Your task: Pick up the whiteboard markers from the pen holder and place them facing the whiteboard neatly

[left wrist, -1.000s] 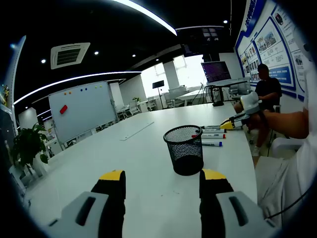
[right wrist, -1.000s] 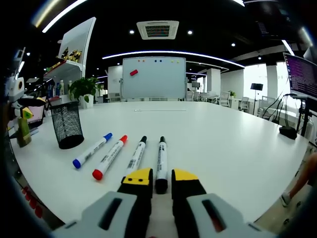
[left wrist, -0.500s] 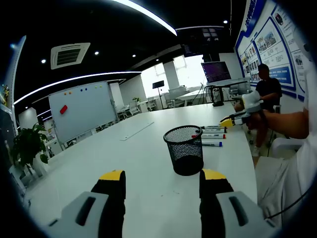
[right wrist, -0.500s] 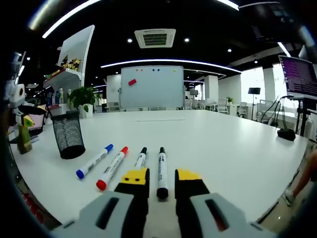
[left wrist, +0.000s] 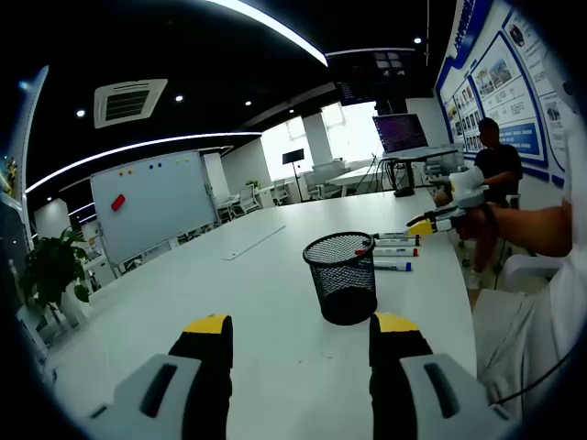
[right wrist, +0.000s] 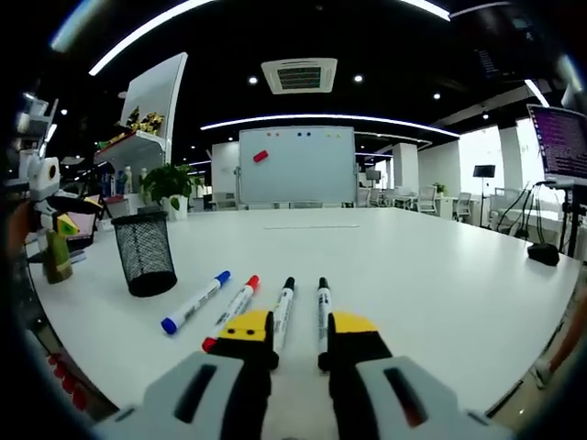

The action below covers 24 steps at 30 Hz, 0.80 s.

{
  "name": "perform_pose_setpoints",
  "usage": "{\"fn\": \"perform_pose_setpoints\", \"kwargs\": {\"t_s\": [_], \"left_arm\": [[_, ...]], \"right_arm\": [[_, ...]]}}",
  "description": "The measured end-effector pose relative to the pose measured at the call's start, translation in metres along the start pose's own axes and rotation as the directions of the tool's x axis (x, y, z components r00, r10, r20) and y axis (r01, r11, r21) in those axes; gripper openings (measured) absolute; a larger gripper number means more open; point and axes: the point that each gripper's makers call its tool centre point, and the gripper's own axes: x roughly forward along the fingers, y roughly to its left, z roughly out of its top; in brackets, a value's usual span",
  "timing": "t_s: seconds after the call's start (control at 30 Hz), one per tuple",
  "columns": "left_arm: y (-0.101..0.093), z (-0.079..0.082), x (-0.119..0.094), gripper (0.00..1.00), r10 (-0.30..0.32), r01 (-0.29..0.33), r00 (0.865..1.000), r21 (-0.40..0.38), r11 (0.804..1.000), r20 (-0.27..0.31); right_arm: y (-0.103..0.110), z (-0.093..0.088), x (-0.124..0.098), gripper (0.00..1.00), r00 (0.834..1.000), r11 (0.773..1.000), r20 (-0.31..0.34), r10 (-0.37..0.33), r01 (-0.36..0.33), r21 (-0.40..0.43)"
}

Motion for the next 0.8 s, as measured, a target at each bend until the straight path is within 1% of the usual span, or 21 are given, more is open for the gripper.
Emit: {"fn": "perform_pose_setpoints", "kwargs": {"t_s": [0.17, 0.3, 0.37, 0.47, 0.53, 0.6, 0.67, 0.8], "left_arm": [[0.000, 0.000, 0.000, 0.61, 0.000, 0.000, 1.000, 0.000, 1.000, 0.001], [0.001, -0.001, 0.000, 0.61, 0.001, -0.001, 1.000, -0.001, 1.000, 0.001], [0.001, -0.001, 0.001, 0.61, 0.001, -0.001, 1.000, -0.001, 1.000, 0.001], [0.001, -0.001, 0.001, 0.61, 0.001, -0.001, 1.000, -0.001, 1.000, 0.001], [0.001, -0.001, 0.001, 0.61, 0.001, -0.001, 1.000, -0.001, 1.000, 0.001], [0.001, -0.001, 0.001, 0.61, 0.001, -0.001, 1.000, -0.001, 1.000, 0.001], [0.002, -0.001, 0.001, 0.61, 0.001, -0.001, 1.000, -0.001, 1.000, 0.001], [0.002, -0.001, 0.001, 0.61, 0.002, -0.002, 1.000, -0.001, 1.000, 0.000]], "right_arm": [[0.007, -0.002, 0.004, 0.24, 0.999, 0.998, -0.016, 0.030, -0.030, -0.048], [0.013, -0.001, 0.004, 0.25, 0.998, 0.998, -0.020, 0.052, -0.052, -0.039], [0.016, 0.001, 0.004, 0.25, 0.998, 0.996, -0.019, 0.060, -0.061, -0.062], [0.022, 0.002, 0.002, 0.27, 0.997, 0.988, -0.030, 0.071, -0.075, -0.132], [0.025, 0.003, 0.002, 0.27, 0.997, 0.985, -0.036, 0.071, -0.076, -0.155], [0.024, 0.001, 0.002, 0.27, 0.996, 0.978, -0.061, 0.061, -0.072, -0.198], [0.024, 0.005, 0.001, 0.27, 0.997, 0.978, -0.056, 0.054, -0.065, -0.199], [0.023, 0.010, -0.001, 0.27, 0.996, 0.984, -0.074, 0.059, -0.070, -0.162]]}}
